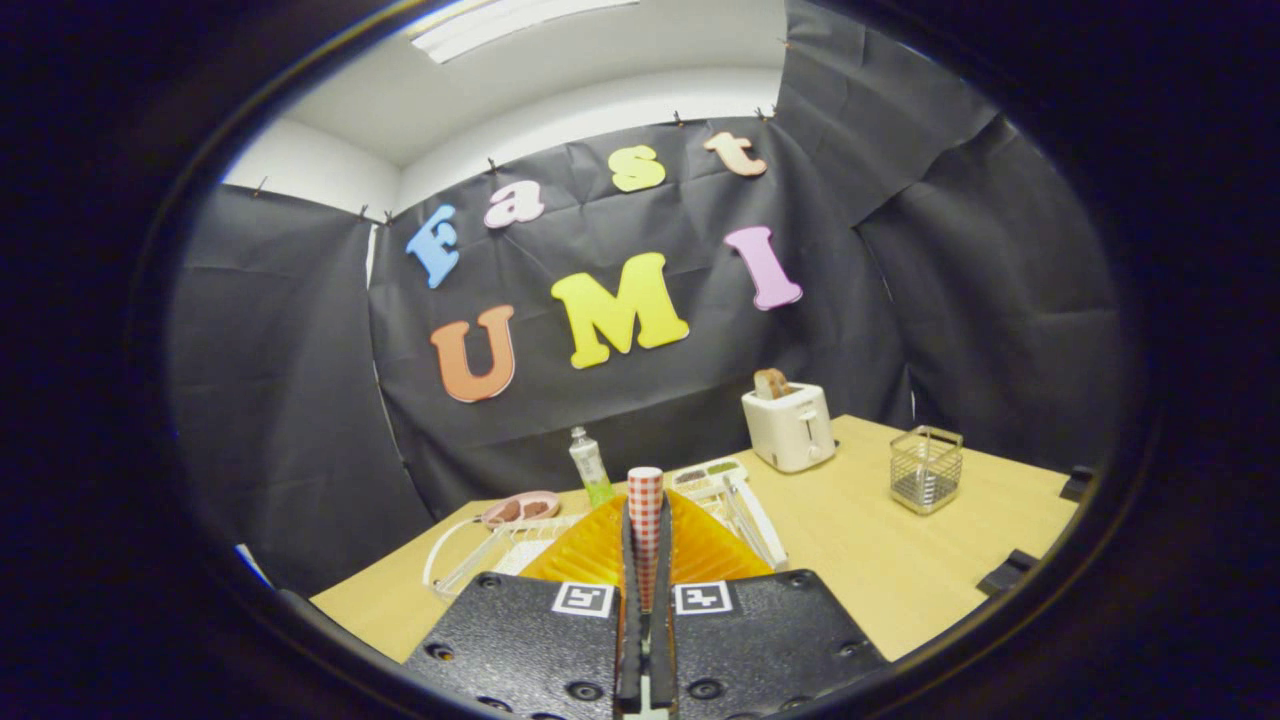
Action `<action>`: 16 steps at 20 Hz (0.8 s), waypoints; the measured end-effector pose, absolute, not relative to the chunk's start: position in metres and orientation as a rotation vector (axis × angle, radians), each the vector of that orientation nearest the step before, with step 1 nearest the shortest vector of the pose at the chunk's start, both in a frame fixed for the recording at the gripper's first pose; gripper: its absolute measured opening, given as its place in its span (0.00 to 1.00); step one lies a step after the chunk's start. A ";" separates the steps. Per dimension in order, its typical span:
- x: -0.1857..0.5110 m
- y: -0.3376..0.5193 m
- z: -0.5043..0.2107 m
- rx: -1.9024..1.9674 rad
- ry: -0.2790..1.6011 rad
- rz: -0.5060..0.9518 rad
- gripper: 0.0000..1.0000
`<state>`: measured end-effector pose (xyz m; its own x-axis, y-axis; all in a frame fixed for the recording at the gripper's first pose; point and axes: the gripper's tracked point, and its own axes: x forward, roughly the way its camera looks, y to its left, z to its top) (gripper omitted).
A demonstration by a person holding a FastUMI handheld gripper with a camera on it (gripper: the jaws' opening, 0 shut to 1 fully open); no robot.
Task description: Take the plate from the dish rack, then take the spoon from the basket and place it into the plate.
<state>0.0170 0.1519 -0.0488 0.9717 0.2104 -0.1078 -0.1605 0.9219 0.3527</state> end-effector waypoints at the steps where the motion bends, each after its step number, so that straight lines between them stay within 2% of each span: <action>1: 0.017 0.161 -0.059 0.356 0.160 0.197 0.09; 8: 0.018 0.200 -0.101 0.356 0.211 0.219 0.10; 16: 0.014 0.206 -0.111 0.347 0.179 0.226 0.18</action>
